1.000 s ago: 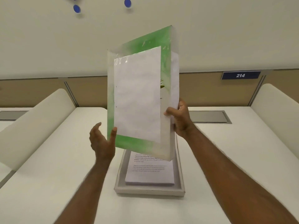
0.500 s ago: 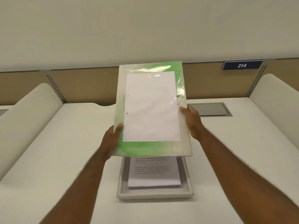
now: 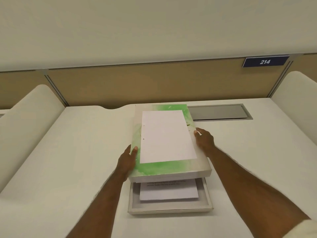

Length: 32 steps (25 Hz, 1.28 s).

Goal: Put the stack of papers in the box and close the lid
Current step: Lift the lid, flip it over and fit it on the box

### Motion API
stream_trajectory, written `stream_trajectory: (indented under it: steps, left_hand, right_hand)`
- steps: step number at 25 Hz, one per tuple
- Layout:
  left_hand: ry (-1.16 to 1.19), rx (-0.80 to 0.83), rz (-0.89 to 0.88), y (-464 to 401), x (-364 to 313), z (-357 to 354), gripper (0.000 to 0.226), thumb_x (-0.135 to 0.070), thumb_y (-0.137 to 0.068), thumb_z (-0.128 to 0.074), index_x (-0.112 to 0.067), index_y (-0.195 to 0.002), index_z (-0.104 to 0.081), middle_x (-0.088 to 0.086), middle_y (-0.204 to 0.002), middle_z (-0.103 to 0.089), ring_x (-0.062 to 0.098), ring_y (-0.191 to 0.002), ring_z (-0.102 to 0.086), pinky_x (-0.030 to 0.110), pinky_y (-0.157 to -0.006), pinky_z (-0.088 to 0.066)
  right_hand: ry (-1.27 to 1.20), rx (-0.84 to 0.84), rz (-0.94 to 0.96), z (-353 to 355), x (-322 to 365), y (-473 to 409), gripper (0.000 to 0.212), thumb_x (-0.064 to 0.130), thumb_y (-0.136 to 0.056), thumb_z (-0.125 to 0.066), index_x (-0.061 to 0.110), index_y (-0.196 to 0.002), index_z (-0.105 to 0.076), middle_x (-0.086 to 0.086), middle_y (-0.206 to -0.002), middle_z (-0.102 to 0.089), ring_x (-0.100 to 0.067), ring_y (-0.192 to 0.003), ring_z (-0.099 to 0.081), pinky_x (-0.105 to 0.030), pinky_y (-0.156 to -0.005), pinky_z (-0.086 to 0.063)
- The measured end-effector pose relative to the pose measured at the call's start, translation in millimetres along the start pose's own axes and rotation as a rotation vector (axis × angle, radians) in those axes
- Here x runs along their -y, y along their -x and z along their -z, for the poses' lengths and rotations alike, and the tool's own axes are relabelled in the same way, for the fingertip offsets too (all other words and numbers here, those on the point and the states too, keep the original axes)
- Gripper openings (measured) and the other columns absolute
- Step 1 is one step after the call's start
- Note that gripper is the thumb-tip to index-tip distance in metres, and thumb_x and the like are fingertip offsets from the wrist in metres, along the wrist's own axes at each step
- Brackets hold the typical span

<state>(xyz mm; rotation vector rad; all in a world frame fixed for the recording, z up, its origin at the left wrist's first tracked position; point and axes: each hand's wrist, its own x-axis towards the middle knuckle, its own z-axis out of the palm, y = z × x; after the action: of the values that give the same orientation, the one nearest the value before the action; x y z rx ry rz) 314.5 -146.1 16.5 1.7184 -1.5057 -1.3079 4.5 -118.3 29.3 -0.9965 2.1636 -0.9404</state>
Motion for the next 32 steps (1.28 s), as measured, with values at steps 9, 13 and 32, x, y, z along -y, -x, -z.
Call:
stream_trajectory:
  steps: [9, 13, 32]
  left_hand:
    - [-0.080, 0.045, 0.027, 5.9, 4.9, -2.7, 0.055, -0.046, -0.101, -0.038, -0.021, -0.150, -0.038, 0.007, -0.149, -0.050, 0.028, -0.134, -0.050, 0.044, -0.112, -0.040]
    - [-0.156, 0.025, 0.038, 8.3, 5.0, -2.2, 0.057, -0.044, -0.101, -0.037, -0.017, -0.152, -0.034, 0.010, -0.153, -0.044, 0.029, -0.139, -0.044, 0.043, -0.115, -0.035]
    - [-0.612, 0.040, 0.066, 58.3, 54.1, -1.6, 0.056, -0.048, -0.102, -0.021, -0.015, -0.143, -0.040, 0.018, -0.135, -0.058, 0.037, -0.125, -0.053, 0.046, -0.103, -0.043]
  right_hand:
    - [0.033, -0.020, 0.006, -3.1, -13.3, -3.9, 0.040, 0.027, -0.099, -0.046, 0.011, -0.135, -0.054, -0.013, -0.141, -0.054, -0.031, -0.131, -0.049, -0.036, -0.110, -0.035]
    - [0.028, 0.006, -0.032, -6.6, -25.0, 1.9, 0.041, 0.028, -0.099, -0.045, 0.012, -0.136, -0.054, -0.011, -0.143, -0.053, -0.030, -0.132, -0.048, -0.037, -0.112, -0.035]
    - [0.295, -0.013, 0.024, -13.4, -62.6, 77.9, 0.045, 0.037, -0.101, -0.033, 0.025, -0.144, -0.040, -0.015, -0.133, -0.059, -0.036, -0.121, -0.055, -0.043, -0.100, -0.045]
